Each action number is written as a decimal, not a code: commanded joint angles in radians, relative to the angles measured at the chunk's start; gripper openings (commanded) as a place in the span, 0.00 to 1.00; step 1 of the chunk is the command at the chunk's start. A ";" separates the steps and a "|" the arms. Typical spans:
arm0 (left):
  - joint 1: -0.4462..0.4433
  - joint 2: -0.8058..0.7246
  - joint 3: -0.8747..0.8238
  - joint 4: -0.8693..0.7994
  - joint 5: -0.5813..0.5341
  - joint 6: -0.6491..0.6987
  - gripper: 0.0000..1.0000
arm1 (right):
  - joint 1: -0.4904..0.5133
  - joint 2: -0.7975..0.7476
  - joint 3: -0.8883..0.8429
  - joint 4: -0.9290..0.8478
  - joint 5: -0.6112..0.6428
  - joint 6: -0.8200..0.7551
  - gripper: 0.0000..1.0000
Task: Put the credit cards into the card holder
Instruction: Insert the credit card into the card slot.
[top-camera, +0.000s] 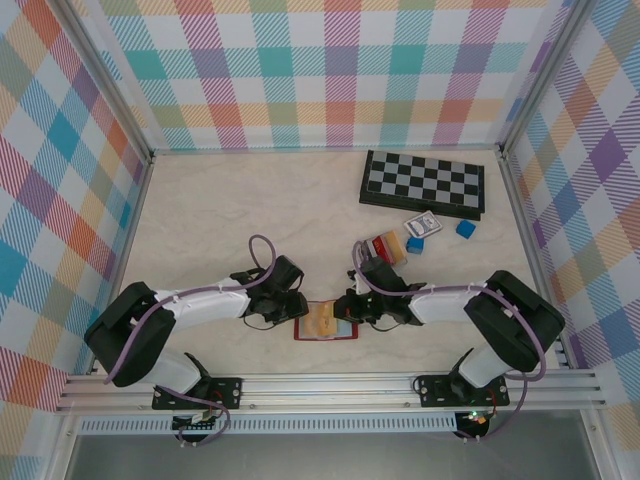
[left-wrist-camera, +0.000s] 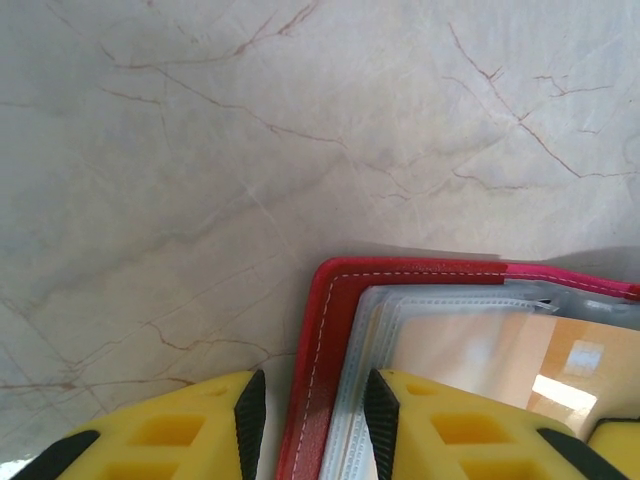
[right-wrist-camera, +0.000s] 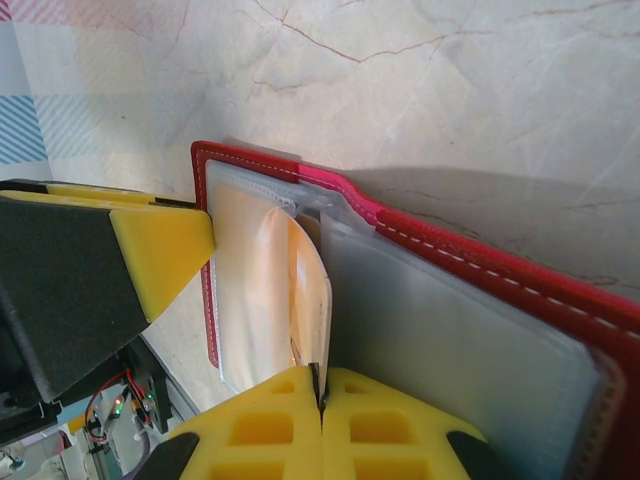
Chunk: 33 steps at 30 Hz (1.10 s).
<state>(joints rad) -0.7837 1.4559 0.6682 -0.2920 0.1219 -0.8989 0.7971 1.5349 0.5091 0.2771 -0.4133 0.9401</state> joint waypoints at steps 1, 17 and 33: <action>-0.026 0.023 -0.024 0.080 0.074 -0.011 0.36 | 0.026 0.031 0.028 0.028 0.057 0.031 0.04; -0.026 -0.007 -0.028 0.063 0.044 -0.015 0.36 | 0.054 -0.033 0.151 -0.357 0.151 -0.056 0.32; -0.026 0.003 -0.028 0.088 0.064 -0.014 0.36 | 0.059 0.077 0.208 -0.285 0.017 -0.069 0.09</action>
<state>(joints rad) -0.7883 1.4479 0.6567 -0.2478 0.1406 -0.9047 0.8463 1.5948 0.6891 -0.0593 -0.3351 0.8822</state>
